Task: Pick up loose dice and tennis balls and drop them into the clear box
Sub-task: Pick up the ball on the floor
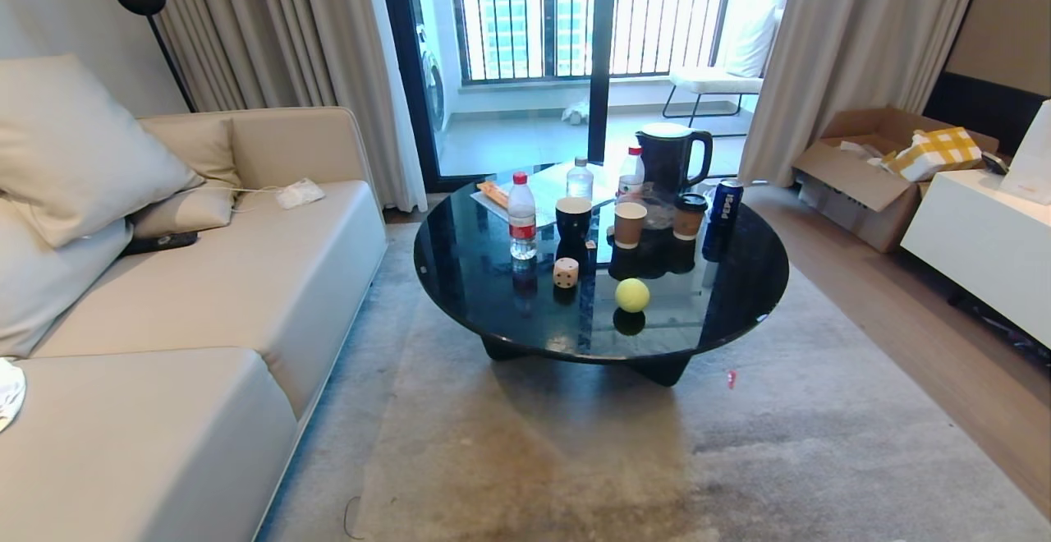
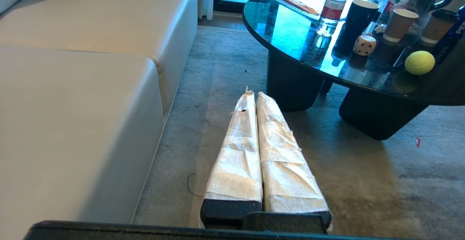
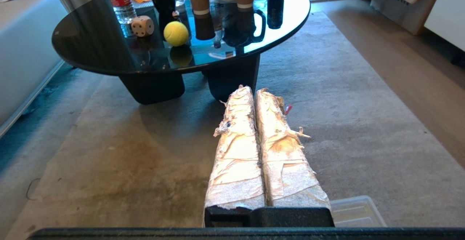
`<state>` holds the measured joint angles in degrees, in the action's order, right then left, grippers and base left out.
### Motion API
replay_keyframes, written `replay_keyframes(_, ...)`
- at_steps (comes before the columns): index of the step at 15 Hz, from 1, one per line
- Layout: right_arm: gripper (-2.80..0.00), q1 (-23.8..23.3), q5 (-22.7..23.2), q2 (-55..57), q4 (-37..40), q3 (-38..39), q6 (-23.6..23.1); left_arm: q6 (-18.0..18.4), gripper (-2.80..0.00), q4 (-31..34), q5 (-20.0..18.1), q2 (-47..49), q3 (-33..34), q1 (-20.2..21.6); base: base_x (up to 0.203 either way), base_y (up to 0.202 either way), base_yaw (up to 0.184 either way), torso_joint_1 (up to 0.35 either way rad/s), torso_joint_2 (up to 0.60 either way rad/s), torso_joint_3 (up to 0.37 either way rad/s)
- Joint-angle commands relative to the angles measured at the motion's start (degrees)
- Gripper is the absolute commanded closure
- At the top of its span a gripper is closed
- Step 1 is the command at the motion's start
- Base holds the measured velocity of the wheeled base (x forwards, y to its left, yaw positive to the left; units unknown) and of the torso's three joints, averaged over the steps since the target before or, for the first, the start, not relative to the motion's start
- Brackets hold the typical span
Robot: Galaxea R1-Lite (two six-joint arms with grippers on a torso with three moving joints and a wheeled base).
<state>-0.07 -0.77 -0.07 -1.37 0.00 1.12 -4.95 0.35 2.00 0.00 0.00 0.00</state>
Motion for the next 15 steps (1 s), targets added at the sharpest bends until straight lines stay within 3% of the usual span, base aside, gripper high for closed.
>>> replay_keyframes(1,0.00,0.0,0.0,0.1,0.0,0.4,0.0,-0.1,0.00,0.0,0.0,0.0,0.0,0.0,0.183,0.000,0.000,0.004,0.00,0.001)
replay_keyframes(15,0.00,0.0,-0.1,0.1,0.0,0.4,0.0,0.0,0.00,0.0,0.0,0.0,0.0,0.0,0.184,0.000,-0.001,0.003,0.00,0.002)
